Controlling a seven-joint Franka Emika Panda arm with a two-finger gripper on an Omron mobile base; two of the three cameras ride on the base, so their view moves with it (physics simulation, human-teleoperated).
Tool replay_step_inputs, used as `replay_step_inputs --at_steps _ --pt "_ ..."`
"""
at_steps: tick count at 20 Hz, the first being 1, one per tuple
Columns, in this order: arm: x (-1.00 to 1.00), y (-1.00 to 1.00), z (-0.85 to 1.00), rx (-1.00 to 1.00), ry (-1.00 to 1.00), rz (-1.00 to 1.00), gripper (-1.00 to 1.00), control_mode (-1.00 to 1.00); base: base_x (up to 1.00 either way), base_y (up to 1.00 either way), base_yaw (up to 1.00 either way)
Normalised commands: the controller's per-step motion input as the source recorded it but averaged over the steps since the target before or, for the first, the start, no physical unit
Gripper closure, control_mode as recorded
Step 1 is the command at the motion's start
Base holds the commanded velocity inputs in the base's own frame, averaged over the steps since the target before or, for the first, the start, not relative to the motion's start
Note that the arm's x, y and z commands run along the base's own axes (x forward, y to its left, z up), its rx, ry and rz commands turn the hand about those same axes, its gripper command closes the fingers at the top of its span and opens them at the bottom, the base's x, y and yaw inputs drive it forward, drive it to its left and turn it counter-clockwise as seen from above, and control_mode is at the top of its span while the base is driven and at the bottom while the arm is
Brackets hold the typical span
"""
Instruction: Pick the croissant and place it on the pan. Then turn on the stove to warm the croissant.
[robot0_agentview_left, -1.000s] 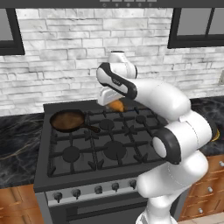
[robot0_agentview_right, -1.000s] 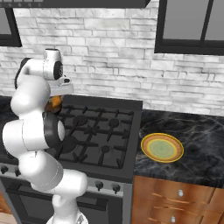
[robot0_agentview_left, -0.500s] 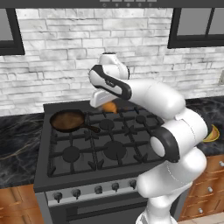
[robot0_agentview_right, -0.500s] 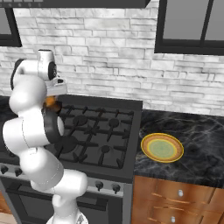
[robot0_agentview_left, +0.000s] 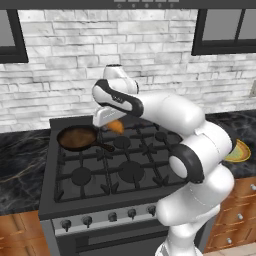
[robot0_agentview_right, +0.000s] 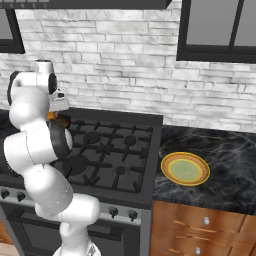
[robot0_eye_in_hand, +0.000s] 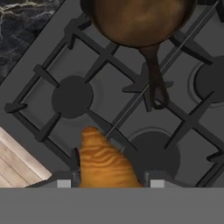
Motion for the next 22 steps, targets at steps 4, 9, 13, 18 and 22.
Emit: replay_step_inputs --at_steps 4,9,13,18,22 --pt "0.13 0.32 -0.13 0.00 0.00 0.00 1.00 -1.00 0.00 0.00 0.00" --pt "0.21 0.32 -0.07 0.00 0.00 0.00 1.00 -1.00 0.00 0.00 0.00" --pt "0.29 0.24 0.00 0.03 0.00 -0.02 1.00 -1.00 0.00 0.00 0.00" --pt "0.33 0.20 0.00 0.06 -0.02 -0.05 1.00 -1.00 0.00 0.00 0.00" --pt "0.35 0.17 -0.01 0.02 0.00 -0.05 1.00 -1.00 0.00 0.00 0.00"
